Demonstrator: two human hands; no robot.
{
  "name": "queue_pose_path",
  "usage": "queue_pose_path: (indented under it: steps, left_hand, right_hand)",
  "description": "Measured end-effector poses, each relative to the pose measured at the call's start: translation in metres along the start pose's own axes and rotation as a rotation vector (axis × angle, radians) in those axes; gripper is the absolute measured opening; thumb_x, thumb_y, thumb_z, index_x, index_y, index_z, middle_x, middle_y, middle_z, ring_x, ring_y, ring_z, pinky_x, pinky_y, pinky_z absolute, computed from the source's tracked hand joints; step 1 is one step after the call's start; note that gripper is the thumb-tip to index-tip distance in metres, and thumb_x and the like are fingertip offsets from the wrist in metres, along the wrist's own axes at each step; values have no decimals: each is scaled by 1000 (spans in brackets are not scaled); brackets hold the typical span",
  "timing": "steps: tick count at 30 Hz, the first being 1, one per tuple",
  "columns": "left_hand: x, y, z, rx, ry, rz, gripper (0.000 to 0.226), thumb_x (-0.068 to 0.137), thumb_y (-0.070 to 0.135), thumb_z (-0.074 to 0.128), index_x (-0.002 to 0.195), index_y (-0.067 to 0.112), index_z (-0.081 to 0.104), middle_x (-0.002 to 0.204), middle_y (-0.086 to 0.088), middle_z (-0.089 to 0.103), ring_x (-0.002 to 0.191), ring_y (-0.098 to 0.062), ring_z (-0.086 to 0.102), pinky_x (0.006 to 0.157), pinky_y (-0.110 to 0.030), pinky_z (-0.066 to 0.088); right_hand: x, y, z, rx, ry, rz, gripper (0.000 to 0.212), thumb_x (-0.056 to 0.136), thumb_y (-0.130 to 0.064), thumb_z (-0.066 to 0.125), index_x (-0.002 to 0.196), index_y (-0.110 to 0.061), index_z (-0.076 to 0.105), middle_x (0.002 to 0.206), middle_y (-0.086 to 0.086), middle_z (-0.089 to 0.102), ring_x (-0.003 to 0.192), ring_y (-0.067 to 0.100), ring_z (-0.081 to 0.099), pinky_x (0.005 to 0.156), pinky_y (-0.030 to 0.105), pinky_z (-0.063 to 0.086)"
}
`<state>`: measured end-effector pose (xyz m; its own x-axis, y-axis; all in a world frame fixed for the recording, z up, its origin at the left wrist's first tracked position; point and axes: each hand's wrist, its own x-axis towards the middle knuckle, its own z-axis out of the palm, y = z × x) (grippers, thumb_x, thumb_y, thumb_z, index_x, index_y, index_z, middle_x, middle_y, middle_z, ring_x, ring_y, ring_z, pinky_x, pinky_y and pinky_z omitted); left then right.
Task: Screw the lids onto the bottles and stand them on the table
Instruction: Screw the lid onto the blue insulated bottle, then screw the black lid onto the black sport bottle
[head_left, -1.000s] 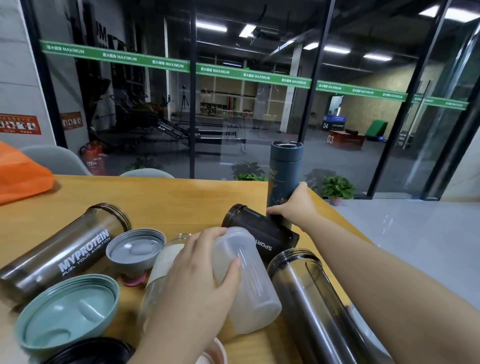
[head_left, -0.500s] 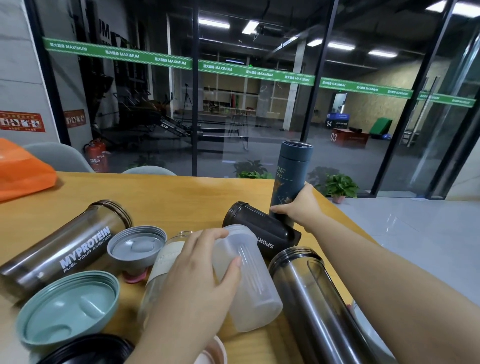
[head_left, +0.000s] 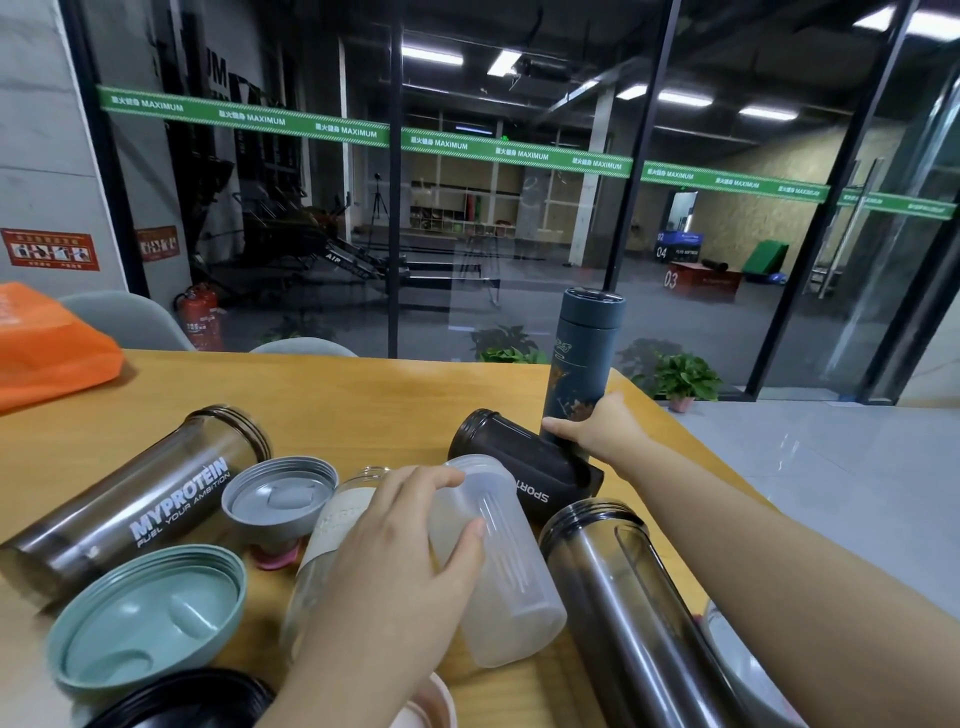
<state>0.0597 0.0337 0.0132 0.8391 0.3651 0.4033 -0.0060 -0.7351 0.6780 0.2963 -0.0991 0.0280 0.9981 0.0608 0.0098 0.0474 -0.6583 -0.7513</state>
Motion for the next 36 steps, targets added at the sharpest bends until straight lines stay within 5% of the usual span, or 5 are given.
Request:
queue_pose_path:
  steps: [4, 9, 17, 22, 36]
  left_hand:
    - [0, 1, 0, -6, -3, 6, 25, 87, 45, 50, 111, 46, 44, 115, 32, 40, 103, 7, 41, 78, -23, 35]
    - [0, 0, 2, -3, -9, 12, 23, 88, 44, 51, 110, 46, 47, 115, 34, 39, 101, 9, 40, 74, -19, 30]
    - [1, 0, 1, -19, -24, 38, 23, 90, 42, 50, 112, 47, 47, 115, 34, 37, 97, 21, 37, 73, -5, 33]
    - [1, 3, 0, -6, -36, 33, 24, 92, 43, 48, 115, 47, 45, 119, 33, 35, 102, 10, 35, 80, -15, 28]
    - [3, -2, 2, -29, -7, 58, 20, 90, 42, 51, 109, 47, 51, 116, 35, 36, 99, 12, 39, 71, -5, 31]
  right_hand:
    - [-14, -4, -13, -112, -92, 16, 72, 79, -49, 69, 127, -1, 46, 111, 11, 56, 91, 21, 53, 60, 25, 43]
    - [-32, -5, -31, -252, -302, 90, 89, 79, -61, 60, 142, -4, 35, 142, 17, 44, 125, 36, 47, 99, 43, 45]
    - [-31, 1, -24, -370, -454, 135, 102, 67, -60, 74, 142, -4, 33, 143, 17, 44, 125, 34, 49, 101, 44, 46]
    - [-30, 2, -21, -311, -499, 137, 96, 68, -50, 79, 142, -8, 35, 144, 13, 43, 129, 32, 45, 102, 43, 44]
    - [-32, 10, -22, -163, -386, 78, 94, 65, -31, 85, 143, -15, 35, 139, 11, 45, 124, 29, 46, 96, 37, 45]
